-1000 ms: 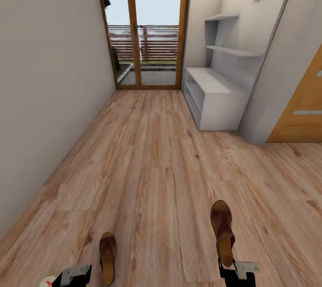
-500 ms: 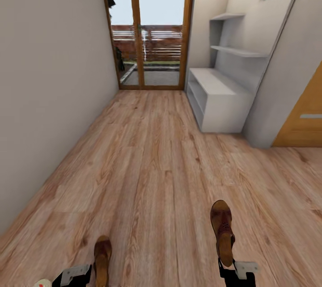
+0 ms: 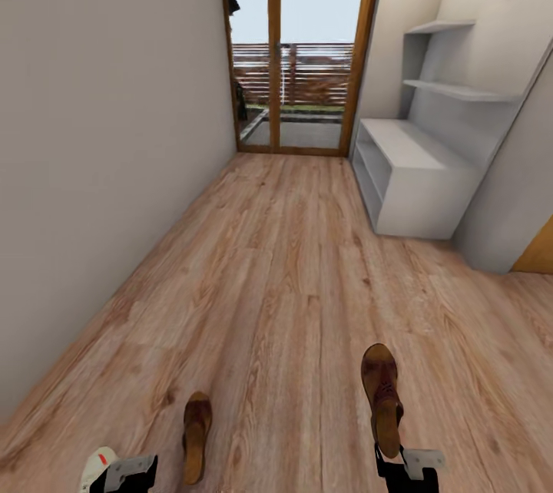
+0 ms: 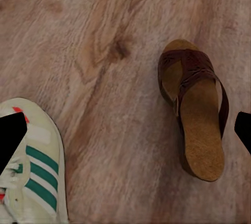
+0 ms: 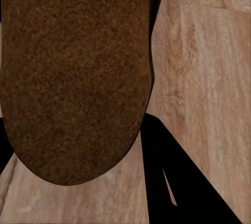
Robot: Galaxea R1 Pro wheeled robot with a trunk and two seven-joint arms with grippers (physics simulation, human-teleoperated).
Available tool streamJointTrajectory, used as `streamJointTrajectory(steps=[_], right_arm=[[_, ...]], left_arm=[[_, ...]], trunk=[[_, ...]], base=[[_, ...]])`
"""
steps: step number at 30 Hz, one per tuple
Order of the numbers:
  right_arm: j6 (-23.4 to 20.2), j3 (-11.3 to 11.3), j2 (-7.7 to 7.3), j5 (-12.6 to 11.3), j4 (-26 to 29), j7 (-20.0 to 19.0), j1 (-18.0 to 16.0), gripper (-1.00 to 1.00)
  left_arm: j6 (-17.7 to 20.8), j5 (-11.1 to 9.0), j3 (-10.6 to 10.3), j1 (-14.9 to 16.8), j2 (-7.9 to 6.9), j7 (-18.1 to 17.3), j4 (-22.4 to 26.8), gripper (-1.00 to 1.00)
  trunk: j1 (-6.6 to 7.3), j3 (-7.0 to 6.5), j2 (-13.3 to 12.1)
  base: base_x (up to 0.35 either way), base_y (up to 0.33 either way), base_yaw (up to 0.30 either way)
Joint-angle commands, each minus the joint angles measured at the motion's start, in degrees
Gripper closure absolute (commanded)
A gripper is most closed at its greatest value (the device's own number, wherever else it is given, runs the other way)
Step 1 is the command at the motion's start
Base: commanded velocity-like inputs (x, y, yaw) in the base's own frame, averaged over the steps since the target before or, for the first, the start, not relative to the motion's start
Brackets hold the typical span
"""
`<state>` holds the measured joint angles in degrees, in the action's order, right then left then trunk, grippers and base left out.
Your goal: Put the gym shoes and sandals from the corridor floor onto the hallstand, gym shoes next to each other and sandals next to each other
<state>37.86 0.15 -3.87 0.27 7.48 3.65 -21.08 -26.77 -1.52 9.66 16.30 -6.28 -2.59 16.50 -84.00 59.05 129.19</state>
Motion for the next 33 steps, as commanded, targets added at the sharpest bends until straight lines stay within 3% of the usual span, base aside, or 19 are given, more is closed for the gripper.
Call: streamJointTrajectory(steps=[1, 14, 26, 28, 31, 32, 33], right_arm=[[0.1, 0.0, 0.00, -0.2, 0.0, 0.0, 0.0, 1.00], [0.1, 0.0, -0.02, -0.2, 0.0, 0.0, 0.0, 1.00], [-0.2, 0.0, -0.01, -0.2, 1.4, 0.0, 0.0, 1.00], [-1.1, 0.0, 0.00, -0.2, 7.5, 0.1, -0.1, 1.00], [-3.2, 0.0, 0.00, -0.3, 11.0, 0.1, -0.1, 1.00], [-9.1, 0.0, -0.05, -0.4, 16.3, 0.2, -0.1, 1.00], [-12.8, -0.1, -0.06, -0.5, 19.2, 0.2, -0.1, 1.00]], left_arm=[[-0.2, -0.2, 0.2, 0.0, 0.04, -0.3, -0.1, -1.00], [-0.2, -0.2, 0.2, 0.0, 0.04, -0.3, -0.1, -1.00], [1.0, -0.1, 0.2, 0.9, -0.01, -0.3, 0.3, -1.00], [4.2, 0.3, 0.0, 3.4, 0.17, -0.7, 0.6, -1.00], [7.3, 0.3, -0.2, 5.9, 0.19, -1.0, 0.4, -1.00], [12.5, 0.5, -0.4, 9.0, 0.20, -1.2, 0.5, -1.00], [14.8, 0.6, -0.5, 10.5, 0.20, -1.3, 0.6, -1.00]], trunk=[[0.01, 0.04, 0.0], [0.01, 0.04, 0.0], [0.01, 0.04, 0.0], [0.01, 0.04, 0.0], [0.01, 0.04, 0.0], [0.01, 0.04, 0.0], [0.01, 0.04, 0.0]], base=[[0.000, -0.210, 0.276], [0.000, -0.125, 0.255], [0.000, -0.003, 0.035], [0.000, 0.000, 0.000], [0.000, 0.000, 0.000], [0.000, 0.000, 0.000], [0.000, 0.000, 0.000]])
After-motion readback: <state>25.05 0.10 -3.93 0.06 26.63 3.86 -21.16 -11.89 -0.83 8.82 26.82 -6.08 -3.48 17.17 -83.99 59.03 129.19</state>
